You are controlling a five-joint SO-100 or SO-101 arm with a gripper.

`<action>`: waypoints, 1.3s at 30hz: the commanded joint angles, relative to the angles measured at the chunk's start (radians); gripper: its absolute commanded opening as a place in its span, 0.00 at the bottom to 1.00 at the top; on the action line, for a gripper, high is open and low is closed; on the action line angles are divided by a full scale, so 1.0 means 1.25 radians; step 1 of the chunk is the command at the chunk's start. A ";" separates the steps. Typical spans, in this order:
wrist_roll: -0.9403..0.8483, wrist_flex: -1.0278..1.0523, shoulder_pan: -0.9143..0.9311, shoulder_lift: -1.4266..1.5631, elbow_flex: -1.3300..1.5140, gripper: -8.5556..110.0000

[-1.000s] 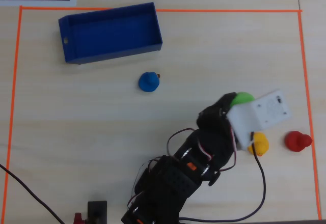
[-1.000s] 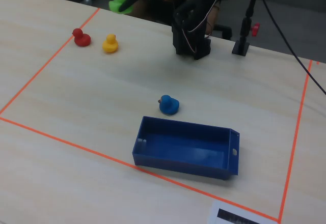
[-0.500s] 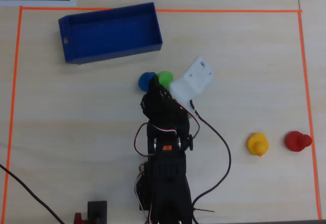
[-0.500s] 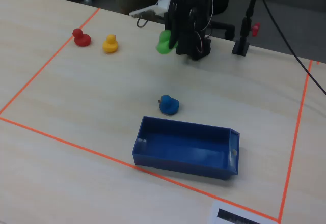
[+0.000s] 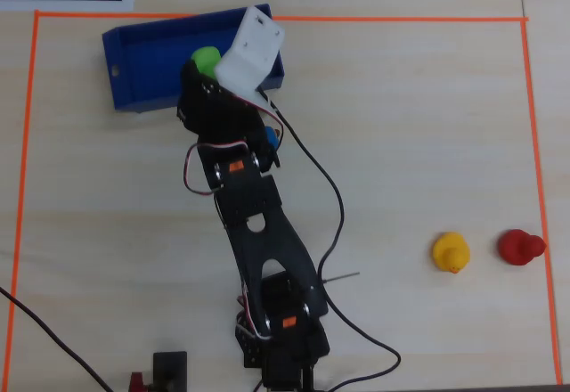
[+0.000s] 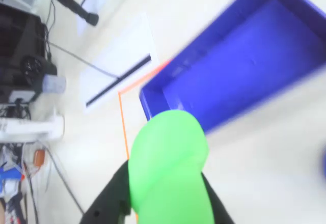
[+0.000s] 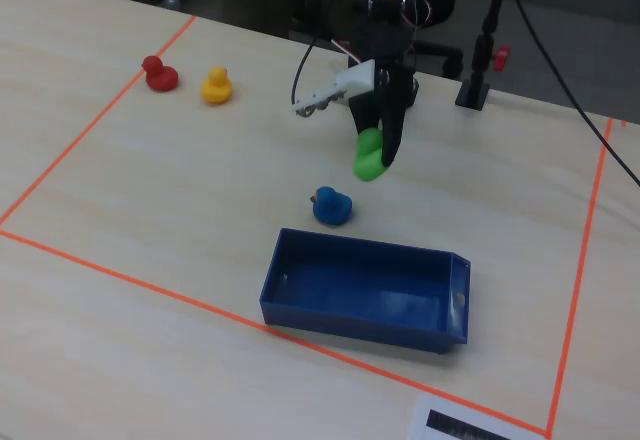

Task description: Grasp green duck and put it into box.

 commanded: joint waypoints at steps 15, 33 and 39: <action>-0.053 -0.163 0.031 -0.432 -0.211 0.23; -0.191 -0.063 0.102 0.337 0.326 0.07; -0.274 -0.034 0.106 0.706 0.661 0.07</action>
